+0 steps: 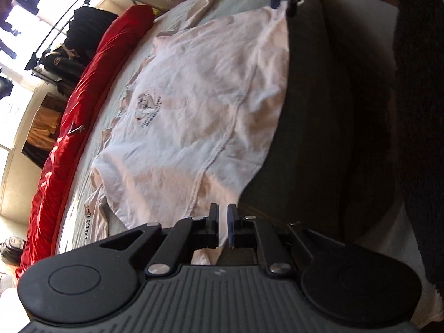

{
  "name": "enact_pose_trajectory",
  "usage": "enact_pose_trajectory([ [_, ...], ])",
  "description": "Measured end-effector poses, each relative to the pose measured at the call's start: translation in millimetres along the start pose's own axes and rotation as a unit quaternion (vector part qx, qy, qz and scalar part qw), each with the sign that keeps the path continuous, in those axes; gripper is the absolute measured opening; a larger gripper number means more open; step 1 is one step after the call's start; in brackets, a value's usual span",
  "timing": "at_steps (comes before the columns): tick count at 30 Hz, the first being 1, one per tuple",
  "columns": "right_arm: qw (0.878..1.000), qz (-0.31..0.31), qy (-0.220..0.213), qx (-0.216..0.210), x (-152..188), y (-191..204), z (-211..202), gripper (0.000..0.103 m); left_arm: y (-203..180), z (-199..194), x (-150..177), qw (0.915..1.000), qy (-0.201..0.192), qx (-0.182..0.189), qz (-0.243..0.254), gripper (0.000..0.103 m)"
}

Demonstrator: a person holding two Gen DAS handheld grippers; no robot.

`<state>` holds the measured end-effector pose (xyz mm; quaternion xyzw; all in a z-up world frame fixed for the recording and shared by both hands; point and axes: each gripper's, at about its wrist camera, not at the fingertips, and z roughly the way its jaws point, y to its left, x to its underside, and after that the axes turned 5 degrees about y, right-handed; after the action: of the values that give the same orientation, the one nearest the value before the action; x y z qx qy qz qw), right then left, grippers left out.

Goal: Fold clothes

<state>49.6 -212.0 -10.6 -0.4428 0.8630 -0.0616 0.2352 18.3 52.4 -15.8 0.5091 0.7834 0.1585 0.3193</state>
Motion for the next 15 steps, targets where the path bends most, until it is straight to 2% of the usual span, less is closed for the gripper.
enact_pose_trajectory([
  [2, 0.998, 0.051, -0.026, -0.008, -3.2, -21.6, -9.8, 0.037, 30.5, -3.1, 1.2, 0.9954, -0.015, -0.012, -0.093, 0.01],
  [3, 0.996, 0.08, -0.04, -0.014, -4.6, -33.0, -13.6, 0.037, 47.9, 0.6, 5.3, 0.9892, -0.017, -0.009, -0.145, 0.011],
  [5, 0.987, 0.137, -0.07, -0.037, -4.5, -55.7, -20.4, 0.04, 82.6, 8.0, 13.5, 0.9686, -0.022, -0.001, -0.248, 0.012],
  [6, 0.982, 0.16, -0.082, -0.049, -2.4, -64.7, -24.4, 0.046, 98.3, 13.4, 19.4, 0.9561, -0.027, 0.006, -0.292, 0.012],
  [8, 0.97, 0.203, -0.108, -0.073, 1.8, -81.5, -32.5, 0.048, 122.4, 23.9, 30.1, 0.9304, -0.029, 0.024, -0.364, 0.016],
  [11, 0.954, 0.241, -0.15, -0.093, 9.4, -94.5, -46.3, 0.058, 148.7, 45.8, 38.4, 0.9062, -0.031, 0.03, -0.421, 0.02],
  [12, 0.949, 0.252, -0.16, -0.097, 10.7, -97.5, -47.8, 0.062, 157.5, 53.0, 41.2, 0.8974, -0.031, 0.032, -0.439, 0.025],
  [14, 0.943, 0.269, -0.169, -0.099, 10.5, -102.3, -45.2, 0.063, 169.8, 69.1, 46.3, 0.8811, -0.034, 0.043, -0.47, 0.034],
  [15, 0.94, 0.278, -0.173, -0.1, 10.4, -104.8, -43.9, 0.063, 179.4, 84.6, 49.5, 0.8687, -0.035, 0.06, -0.49, 0.04],
])
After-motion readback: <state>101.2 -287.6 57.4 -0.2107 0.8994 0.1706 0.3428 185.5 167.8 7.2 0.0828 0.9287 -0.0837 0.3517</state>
